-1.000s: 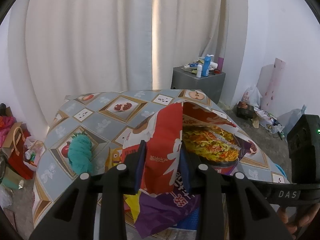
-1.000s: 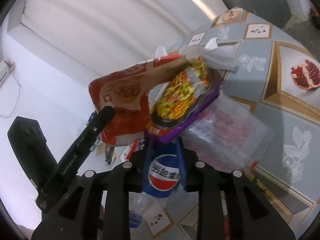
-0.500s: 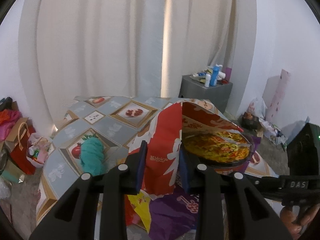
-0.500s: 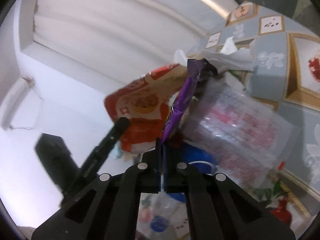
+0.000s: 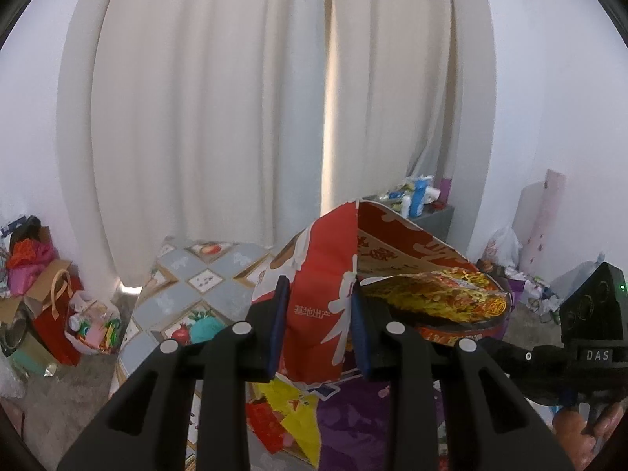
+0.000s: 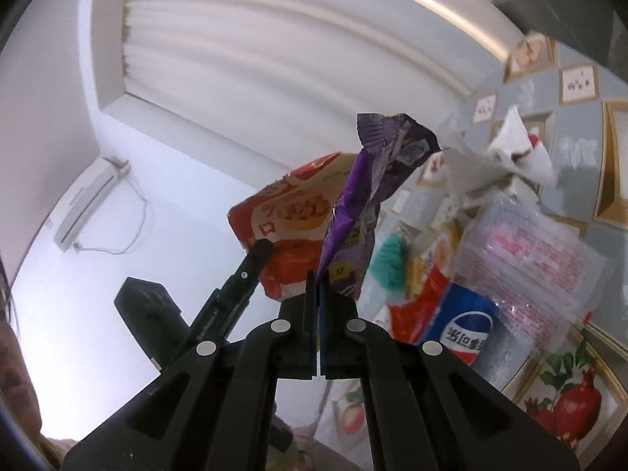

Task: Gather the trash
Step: 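Carry both bags over the wastebasket and open both tools to drop them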

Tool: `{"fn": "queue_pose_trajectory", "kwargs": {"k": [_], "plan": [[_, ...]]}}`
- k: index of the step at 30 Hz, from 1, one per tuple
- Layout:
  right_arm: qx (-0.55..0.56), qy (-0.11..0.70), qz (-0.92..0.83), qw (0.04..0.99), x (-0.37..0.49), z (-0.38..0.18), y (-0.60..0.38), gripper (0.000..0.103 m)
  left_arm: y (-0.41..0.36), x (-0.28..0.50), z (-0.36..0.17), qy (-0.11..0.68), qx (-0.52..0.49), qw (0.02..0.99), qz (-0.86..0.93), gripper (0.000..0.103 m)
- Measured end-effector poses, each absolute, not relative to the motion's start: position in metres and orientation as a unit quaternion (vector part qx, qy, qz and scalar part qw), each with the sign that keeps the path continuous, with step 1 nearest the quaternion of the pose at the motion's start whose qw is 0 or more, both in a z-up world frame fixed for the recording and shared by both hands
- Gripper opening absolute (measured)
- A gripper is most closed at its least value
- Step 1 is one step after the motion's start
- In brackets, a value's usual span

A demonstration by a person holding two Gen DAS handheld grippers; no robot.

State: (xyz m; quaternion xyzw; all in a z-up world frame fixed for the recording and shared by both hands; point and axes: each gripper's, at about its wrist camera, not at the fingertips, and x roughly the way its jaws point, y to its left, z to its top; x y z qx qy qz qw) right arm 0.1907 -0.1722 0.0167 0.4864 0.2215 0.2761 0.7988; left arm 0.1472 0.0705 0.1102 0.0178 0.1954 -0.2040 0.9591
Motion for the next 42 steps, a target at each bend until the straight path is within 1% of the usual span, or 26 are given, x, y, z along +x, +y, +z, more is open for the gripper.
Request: {"fn": "queue_pose_trajectory", "kwargs": {"k": [5,10,15,19,24,27,32,35,40,41,42], "plan": [[0.479,0.188,0.272,0.813,0.151,0.033,-0.191,0.0,0.055,0.118,0.131,0.179,0.023,0.954,-0.238,0.028],[0.481,0.158,0.236,0.829,0.103,0.035,-0.222,0.0,0.014,0.093,0.138,0.185,0.032,0.937,-0.296,0.028],[0.493,0.119,0.163,0.846,0.044,0.033,-0.27,0.0,-0.054,0.072,0.133,0.202,0.048,0.902,-0.379,0.028],[0.499,0.089,0.079,0.859,-0.002,0.022,-0.304,0.0,-0.128,0.061,0.117,0.235,0.061,0.85,-0.467,0.028],[0.509,0.069,-0.044,0.857,-0.054,-0.004,-0.348,0.0,-0.216,0.048,0.093,0.274,0.091,0.79,-0.541,0.028],[0.53,0.064,-0.097,0.84,-0.071,-0.029,-0.371,0.0,-0.277,0.041,0.067,0.312,0.12,0.747,-0.575,0.028],[0.584,0.081,-0.168,0.79,-0.08,-0.085,-0.409,0.0,-0.373,0.046,0.005,0.403,0.155,0.679,-0.594,0.028],[0.619,0.101,-0.201,0.753,-0.083,-0.114,-0.436,0.0,-0.422,0.046,-0.035,0.441,0.183,0.654,-0.586,0.028],[0.661,0.121,-0.24,0.701,-0.077,-0.17,-0.48,0.0,-0.483,0.05,-0.099,0.498,0.218,0.623,-0.562,0.029],[0.667,0.125,-0.246,0.692,-0.077,-0.177,-0.489,0.002,-0.496,0.053,-0.115,0.508,0.229,0.622,-0.551,0.03],[0.678,0.129,-0.252,0.678,-0.077,-0.19,-0.498,0.005,-0.506,0.055,-0.126,0.516,0.234,0.617,-0.546,0.038]]}}
